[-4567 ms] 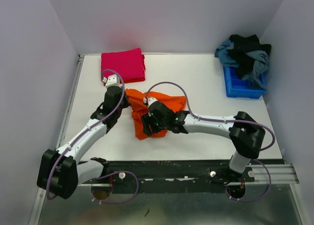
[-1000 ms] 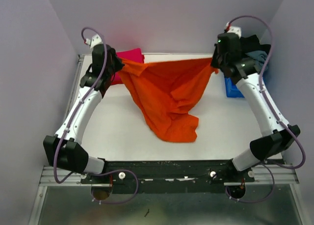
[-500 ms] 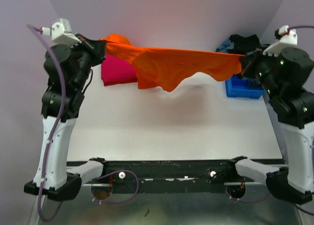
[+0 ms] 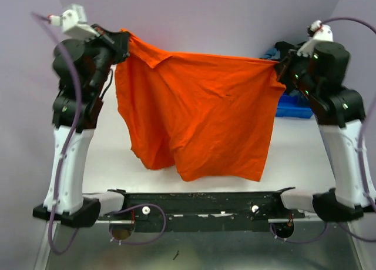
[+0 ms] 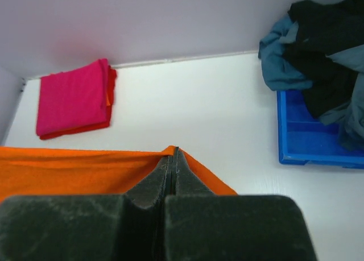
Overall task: Fold and stack the t-shirts
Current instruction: Flatten out the tshirt
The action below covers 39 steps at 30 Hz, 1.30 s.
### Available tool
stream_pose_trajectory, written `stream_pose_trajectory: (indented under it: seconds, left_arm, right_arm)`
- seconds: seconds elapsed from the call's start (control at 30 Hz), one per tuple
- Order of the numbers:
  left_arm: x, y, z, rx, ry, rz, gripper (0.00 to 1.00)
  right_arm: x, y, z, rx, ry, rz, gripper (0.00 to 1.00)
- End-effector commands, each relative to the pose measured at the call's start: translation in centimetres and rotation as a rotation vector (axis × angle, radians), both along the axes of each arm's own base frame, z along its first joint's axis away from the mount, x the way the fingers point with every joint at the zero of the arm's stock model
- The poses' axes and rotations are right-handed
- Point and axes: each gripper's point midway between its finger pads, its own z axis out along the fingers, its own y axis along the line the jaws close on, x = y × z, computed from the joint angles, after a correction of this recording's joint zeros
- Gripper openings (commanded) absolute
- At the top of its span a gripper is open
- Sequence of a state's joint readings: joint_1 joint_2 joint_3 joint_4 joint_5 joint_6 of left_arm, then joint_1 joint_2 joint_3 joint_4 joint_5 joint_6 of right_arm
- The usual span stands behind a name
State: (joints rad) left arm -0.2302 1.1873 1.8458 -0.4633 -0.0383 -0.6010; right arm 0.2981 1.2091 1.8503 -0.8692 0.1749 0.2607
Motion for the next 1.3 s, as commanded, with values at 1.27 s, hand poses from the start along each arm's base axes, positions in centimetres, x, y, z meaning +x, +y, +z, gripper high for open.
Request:
stream_pose_trajectory:
  seconds: [1.27]
  left_arm:
    - [-4.2, 1.4, -44.4, -0.006, 0.625, 0.115, 0.0]
  right_arm:
    - [-4.0, 1.8, -31.2, 0.32, 0.605, 0.211, 0.01]
